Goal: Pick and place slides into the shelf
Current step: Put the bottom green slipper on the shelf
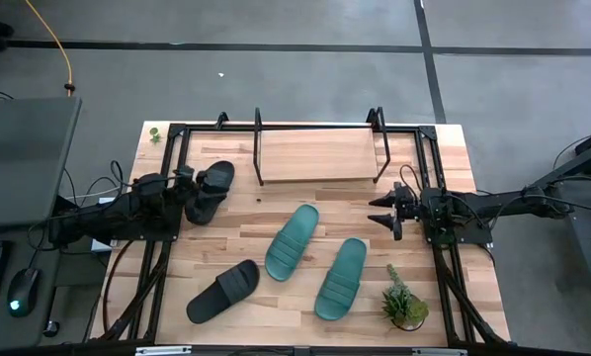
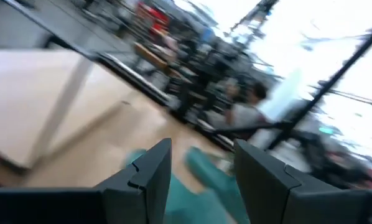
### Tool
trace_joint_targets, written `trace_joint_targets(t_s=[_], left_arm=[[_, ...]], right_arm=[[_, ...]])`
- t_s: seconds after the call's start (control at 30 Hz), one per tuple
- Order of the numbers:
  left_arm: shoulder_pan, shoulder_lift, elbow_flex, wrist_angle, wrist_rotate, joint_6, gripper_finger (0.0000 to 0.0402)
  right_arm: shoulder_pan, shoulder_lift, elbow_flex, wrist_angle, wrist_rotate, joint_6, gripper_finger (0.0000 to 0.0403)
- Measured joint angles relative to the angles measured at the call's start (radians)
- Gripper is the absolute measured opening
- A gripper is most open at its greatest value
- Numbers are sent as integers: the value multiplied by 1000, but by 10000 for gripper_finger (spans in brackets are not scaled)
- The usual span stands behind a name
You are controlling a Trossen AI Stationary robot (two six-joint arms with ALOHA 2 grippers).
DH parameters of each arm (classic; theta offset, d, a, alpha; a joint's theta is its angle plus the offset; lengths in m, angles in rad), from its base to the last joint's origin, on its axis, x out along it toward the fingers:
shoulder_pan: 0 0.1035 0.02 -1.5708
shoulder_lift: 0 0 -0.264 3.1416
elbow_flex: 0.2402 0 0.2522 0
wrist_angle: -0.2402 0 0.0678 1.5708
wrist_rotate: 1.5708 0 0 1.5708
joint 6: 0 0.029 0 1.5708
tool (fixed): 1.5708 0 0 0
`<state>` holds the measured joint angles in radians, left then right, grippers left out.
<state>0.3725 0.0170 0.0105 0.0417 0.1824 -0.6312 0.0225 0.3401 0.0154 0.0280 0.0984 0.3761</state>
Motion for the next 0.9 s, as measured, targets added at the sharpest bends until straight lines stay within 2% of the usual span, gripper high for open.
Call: trace_joint_targets(t_s=[0.1,0.2,0.37,0.5,0.7,0.9], left_arm=[[0,0,0,13,96,-32,156],[0,0,0,16,144,-31,156],[0,0,0,17,144,-20,156],[0,0,0,17,144,4,156],[0,0,0,17,143,21,156],[0,0,0,17,144,21,156]], right_arm=[[0,0,0,0,-50,154,235],[1,0,0,0,-80,254,235],[19,5,0,0,-97,279,235],[75,33,0,-1,-99,281,235],[178,100,0,6,-53,366,235],[256,178,0,118,-23,402,235]])
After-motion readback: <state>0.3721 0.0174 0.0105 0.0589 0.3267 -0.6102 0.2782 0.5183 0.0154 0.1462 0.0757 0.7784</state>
